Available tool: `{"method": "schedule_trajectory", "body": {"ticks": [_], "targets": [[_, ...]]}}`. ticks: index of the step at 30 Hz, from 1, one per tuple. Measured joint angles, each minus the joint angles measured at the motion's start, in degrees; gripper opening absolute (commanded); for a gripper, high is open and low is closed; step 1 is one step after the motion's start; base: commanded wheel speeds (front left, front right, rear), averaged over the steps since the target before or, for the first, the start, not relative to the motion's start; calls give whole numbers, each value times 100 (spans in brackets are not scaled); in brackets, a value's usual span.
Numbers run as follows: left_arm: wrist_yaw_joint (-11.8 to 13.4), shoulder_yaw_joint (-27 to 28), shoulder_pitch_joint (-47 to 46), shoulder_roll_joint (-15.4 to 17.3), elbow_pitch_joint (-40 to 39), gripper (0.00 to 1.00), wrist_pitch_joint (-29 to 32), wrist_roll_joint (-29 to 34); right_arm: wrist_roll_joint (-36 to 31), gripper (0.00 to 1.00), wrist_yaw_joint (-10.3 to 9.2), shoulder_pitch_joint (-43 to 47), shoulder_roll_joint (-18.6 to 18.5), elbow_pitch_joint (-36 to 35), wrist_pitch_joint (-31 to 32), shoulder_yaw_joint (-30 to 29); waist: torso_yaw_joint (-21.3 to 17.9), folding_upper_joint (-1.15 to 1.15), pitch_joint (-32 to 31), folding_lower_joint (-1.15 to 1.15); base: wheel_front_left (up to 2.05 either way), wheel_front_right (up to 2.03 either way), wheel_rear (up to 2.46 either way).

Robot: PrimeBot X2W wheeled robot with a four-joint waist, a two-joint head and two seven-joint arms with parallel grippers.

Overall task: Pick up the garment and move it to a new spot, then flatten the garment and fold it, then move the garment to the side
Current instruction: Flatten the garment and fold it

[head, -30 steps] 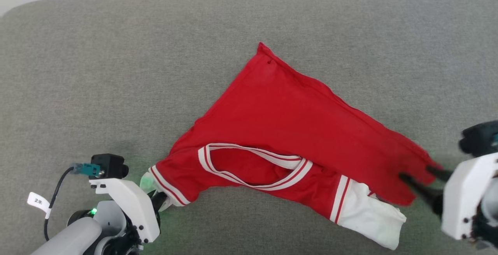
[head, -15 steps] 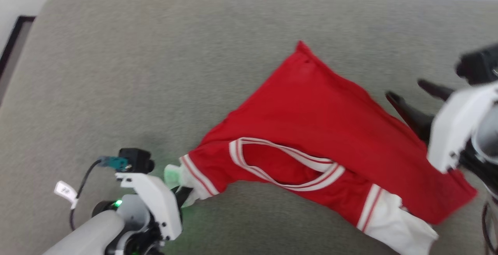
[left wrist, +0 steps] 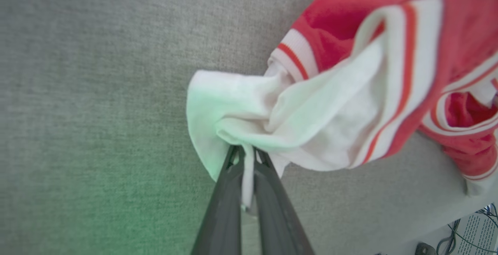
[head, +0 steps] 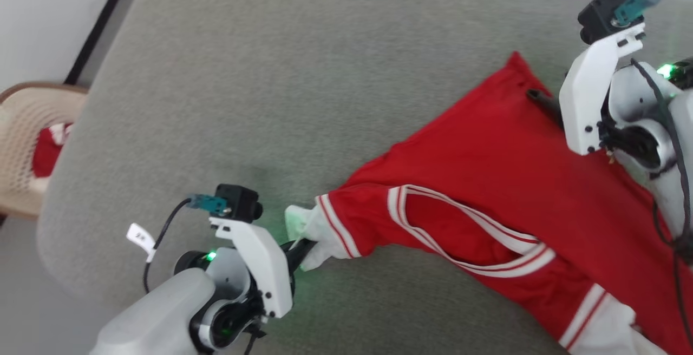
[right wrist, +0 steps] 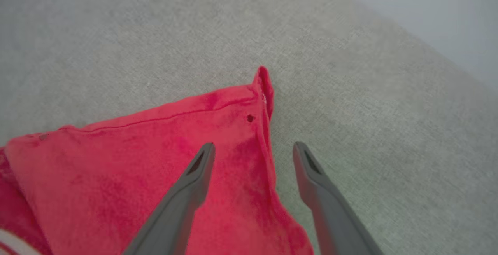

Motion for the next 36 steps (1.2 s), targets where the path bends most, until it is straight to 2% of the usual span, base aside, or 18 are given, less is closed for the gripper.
{"method": "schedule_trajectory", "body": {"ticks": [6, 12, 13, 14, 18, 23, 30, 36], "targets": [[-220, -57, -188, -283, 321, 0, -2, 30, 157, 100, 0, -586, -63, 1283, 305, 706, 347, 0, 130, 0, 0, 0, 0], [-388, -71, -295, -436, 609, 0, -20, 30, 492, 100, 0, -938, -23, 2030, 571, 1211, 499, 0, 222, 0, 0, 0, 0], [-419, -74, -307, -447, 659, 0, -19, 30, 543, 25, 0, -985, -13, 2126, 569, 1241, 496, 0, 224, 0, 0, 0, 0], [-463, -75, -352, -455, 745, 0, 0, 30, 623, 0, 0, -1050, -4, 2191, 494, 1352, 467, 0, 221, 0, 0, 0, 0], [-511, -14, -532, -375, 891, 0, 103, 13, 768, 0, 3, -1149, -10, 2176, 108, 1540, 330, 0, 183, 0, 0, 0, 0], [-506, 141, -827, -77, 921, 0, 292, -8, 945, 0, 1, -1294, -222, 1967, -303, 1626, 118, 0, 107, 0, 0, 0, 0], [-370, 481, -1617, 580, 839, 0, 728, -9, 1159, 0, 2, -1586, -565, 1410, -748, 1563, -383, 0, -77, 0, 0, 0, 0], [-177, 662, -2420, 859, 849, 0, 1201, 13, 1249, 0, 2, -1716, -639, 1180, -940, 1234, -817, 0, -305, 0, 0, 0, 0]]}}
